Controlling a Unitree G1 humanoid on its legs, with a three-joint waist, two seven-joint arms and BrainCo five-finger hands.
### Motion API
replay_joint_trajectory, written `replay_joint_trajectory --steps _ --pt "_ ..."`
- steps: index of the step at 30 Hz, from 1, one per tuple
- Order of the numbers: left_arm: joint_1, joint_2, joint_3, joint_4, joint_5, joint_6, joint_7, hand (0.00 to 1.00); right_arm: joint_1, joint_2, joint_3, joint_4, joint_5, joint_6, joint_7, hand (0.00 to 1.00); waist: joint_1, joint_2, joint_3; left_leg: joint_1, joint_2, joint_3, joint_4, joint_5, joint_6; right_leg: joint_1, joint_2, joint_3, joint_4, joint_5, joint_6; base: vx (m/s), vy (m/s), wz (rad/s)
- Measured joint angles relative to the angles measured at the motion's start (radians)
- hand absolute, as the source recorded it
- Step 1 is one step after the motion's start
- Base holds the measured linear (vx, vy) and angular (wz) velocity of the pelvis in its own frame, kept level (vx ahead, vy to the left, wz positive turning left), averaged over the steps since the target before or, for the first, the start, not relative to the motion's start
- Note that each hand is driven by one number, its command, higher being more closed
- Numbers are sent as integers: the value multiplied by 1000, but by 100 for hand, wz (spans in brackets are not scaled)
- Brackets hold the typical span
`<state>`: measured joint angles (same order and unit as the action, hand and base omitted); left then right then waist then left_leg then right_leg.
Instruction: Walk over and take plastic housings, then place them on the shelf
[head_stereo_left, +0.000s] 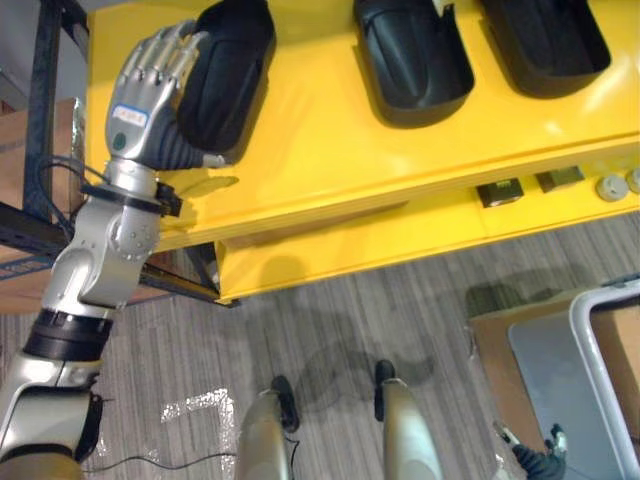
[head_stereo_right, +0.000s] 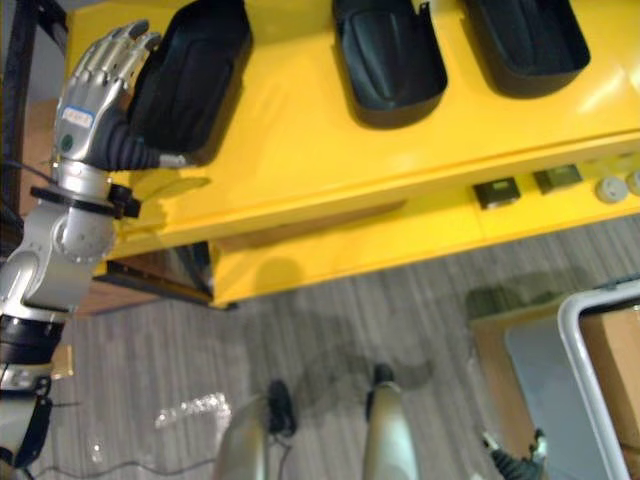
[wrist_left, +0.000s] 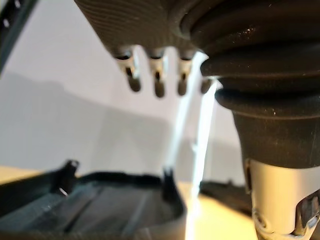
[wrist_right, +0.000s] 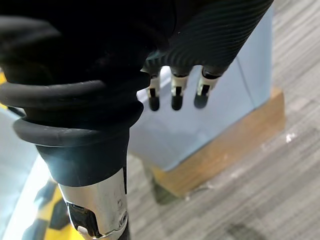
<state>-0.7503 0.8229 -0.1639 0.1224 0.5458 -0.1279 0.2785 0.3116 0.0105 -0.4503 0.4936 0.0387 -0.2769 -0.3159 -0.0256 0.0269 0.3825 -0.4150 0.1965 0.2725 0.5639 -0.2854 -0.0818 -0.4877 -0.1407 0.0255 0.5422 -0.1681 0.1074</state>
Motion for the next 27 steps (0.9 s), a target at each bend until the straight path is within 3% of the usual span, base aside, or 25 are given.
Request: replay_joint_trajectory --steps 10,18,19,23,27 --pt "-143 1 -105 167 -90 -5 -90 0 -10 0 1 71 8 18 25 0 5 0 3 2 -3 0 -19 3 -5 -3 -2 -1 -8 0 0 0 0 0" --pt "-256 44 -210 271 -149 -24 -184 0 -13 0 2 109 9 20 56 0 8 0 3 3 -8 -1 -33 11 -5 -3 -6 -6 -14 0 0 24 -10 2" --pt "-261 44 -215 279 -149 -25 -192 100 -14 0 2 113 9 21 56 0 8 0 3 3 -8 -1 -33 11 -4 -3 -7 -6 -14 0 0 37 -5 1" --pt "-295 75 -287 304 -156 -29 -226 100 -21 0 3 131 27 24 71 0 8 0 3 3 -8 1 -34 12 -5 -3 -8 -8 -15 1 1 0 0 0" --pt "-314 75 -293 334 -156 -35 -253 100 -34 -1 16 149 27 33 78 0 8 0 3 3 -8 1 -35 12 -5 -3 -9 -8 -18 1 2 0 0 0"
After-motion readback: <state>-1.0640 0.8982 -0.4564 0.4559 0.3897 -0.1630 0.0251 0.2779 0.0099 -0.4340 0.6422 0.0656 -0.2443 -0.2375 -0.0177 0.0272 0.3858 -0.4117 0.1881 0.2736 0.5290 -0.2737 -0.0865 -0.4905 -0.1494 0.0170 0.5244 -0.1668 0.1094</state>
